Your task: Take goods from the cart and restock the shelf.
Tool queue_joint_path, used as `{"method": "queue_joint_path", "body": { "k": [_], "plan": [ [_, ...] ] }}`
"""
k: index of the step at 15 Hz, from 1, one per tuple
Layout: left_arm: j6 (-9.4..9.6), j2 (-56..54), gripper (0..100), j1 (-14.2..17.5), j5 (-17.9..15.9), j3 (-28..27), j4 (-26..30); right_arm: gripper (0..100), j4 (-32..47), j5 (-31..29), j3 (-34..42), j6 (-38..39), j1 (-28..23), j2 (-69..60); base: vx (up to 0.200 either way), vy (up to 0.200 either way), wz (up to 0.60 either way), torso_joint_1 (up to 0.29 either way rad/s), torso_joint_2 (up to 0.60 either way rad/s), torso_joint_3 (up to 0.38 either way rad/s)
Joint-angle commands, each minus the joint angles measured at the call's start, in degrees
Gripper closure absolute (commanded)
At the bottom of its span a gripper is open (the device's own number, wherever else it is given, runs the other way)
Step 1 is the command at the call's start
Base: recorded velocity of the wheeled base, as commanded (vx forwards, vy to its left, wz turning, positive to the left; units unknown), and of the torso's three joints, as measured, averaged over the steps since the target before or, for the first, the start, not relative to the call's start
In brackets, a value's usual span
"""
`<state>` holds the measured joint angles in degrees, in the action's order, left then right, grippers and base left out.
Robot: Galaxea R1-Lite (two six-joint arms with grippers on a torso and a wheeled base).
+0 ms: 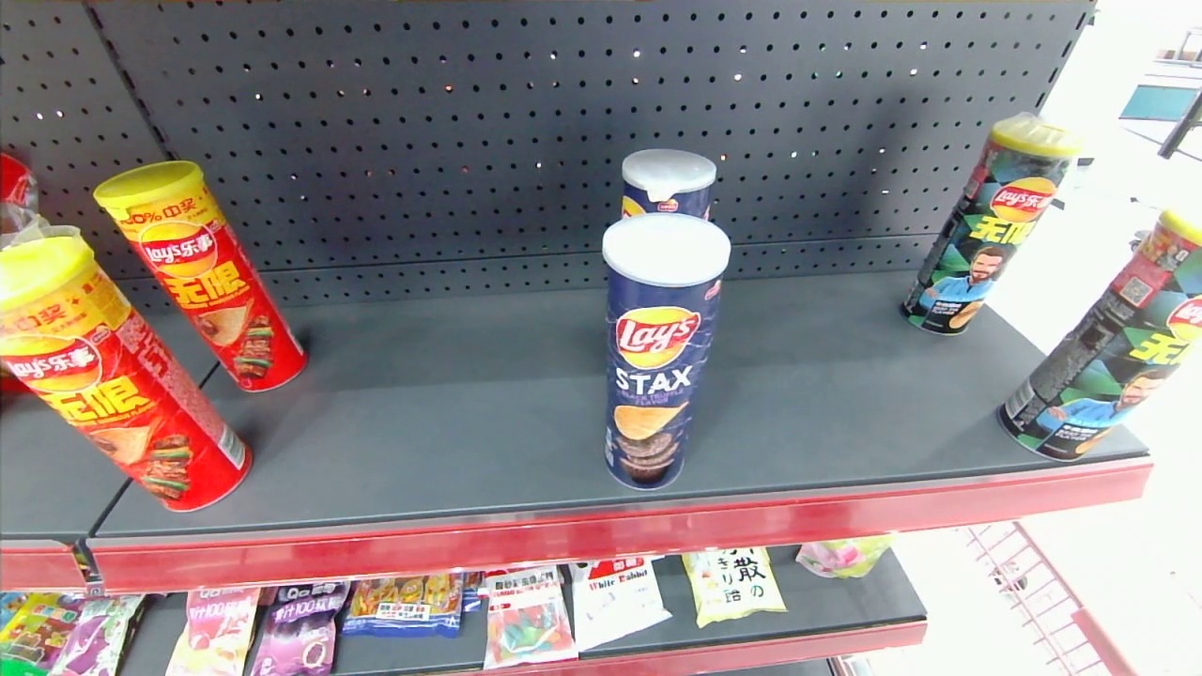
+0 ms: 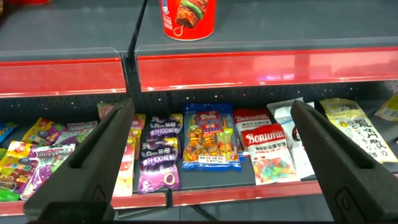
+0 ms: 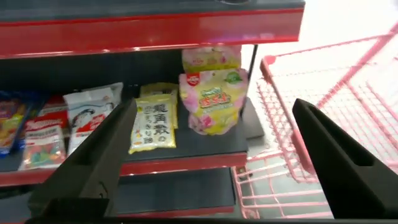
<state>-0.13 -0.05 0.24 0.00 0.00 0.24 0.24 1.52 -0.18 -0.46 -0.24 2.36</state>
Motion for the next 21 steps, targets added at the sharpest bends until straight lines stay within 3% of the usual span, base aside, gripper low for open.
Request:
{"method": "queue_joint_path", "body": {
  "k": [1,9,12,15,17,21],
  "plan": [
    [-0.04,0.0,0,0.0,0.0,0.0,0.0,0,0.0,-0.7,0.2,0.1,0.3,-2.3,0.0,0.0,0.0,0.0,0.0,0.0],
    [0.13,0.0,0,0.1,0.1,0.0,0.0,0,0.0,-2.7,0.1,0.5,0.3,-2.3,0.0,0.0,0.0,0.0,0.0,0.0],
    [0.05,0.0,0,0.0,0.1,0.0,0.0,0,0.0,-2.7,0.1,0.5,0.3,-2.3,-0.2,0.0,0.0,0.004,0.0,0.002],
    [0.05,0.0,0,0.0,0.1,0.0,0.0,0,0.0,-2.7,0.2,0.4,0.3,-2.3,0.0,0.0,0.0,0.0,0.0,0.0],
    [0.05,0.0,0,0.0,0.1,0.0,0.0,0,0.0,-2.7,0.2,0.5,0.3,-2.3,0.0,0.0,0.6,-0.005,0.01,0.005],
    [0.05,0.0,0,0.0,0.1,0.0,0.0,0,0.0,-2.7,0.2,0.5,0.3,-2.3,0.0,0.0,0.0,0.0,0.0,0.0]
  ]
}}
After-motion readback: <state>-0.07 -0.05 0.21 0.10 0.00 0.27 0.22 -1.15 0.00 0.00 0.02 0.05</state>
